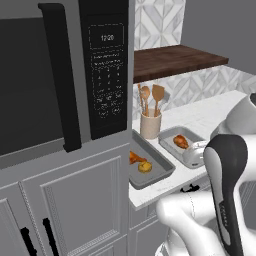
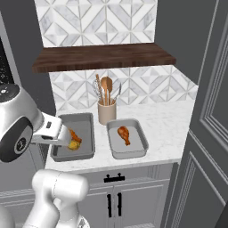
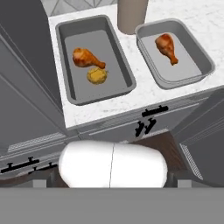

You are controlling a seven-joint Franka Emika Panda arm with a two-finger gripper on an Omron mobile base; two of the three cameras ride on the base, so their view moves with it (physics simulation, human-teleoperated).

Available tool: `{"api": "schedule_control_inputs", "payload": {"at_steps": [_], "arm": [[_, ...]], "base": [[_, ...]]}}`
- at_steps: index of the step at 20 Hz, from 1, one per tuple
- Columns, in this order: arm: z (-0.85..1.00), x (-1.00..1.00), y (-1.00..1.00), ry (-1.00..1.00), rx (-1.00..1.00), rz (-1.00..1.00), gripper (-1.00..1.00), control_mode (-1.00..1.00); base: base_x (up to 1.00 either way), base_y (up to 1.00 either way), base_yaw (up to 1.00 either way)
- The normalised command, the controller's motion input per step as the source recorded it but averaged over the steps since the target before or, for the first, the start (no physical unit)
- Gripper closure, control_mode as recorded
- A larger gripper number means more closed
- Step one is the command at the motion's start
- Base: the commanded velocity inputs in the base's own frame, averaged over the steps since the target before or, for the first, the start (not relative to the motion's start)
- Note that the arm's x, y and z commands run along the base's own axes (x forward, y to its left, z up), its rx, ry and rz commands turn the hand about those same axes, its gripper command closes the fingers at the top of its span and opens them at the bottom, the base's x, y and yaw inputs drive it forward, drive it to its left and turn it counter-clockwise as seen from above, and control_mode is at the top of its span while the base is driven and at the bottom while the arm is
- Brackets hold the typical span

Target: Place one squash and one chicken drumstick in each tupperware on the nearby counter, to pack two identical lunches.

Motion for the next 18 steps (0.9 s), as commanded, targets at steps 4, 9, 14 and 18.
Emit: {"api": "schedule_control_inputs", "payload": {"at_steps": [4,9,14,18], "arm": [[0.0,0.0,0.0,0.0,0.0,0.0,-1.0,1.0],[0.0,0.0,0.0,0.0,0.0,0.0,-1.0,1.0],[0.0,0.0,0.0,0.0,0.0,0.0,-1.0,1.0],[0.0,0.0,0.0,0.0,0.0,0.0,-1.0,1.0]], "base": [[-0.17,0.0,0.0],[-1.0,0.09,-0.23],[-0.98,0.41,-0.46],[-1.0,0.01,-0.56]]}}
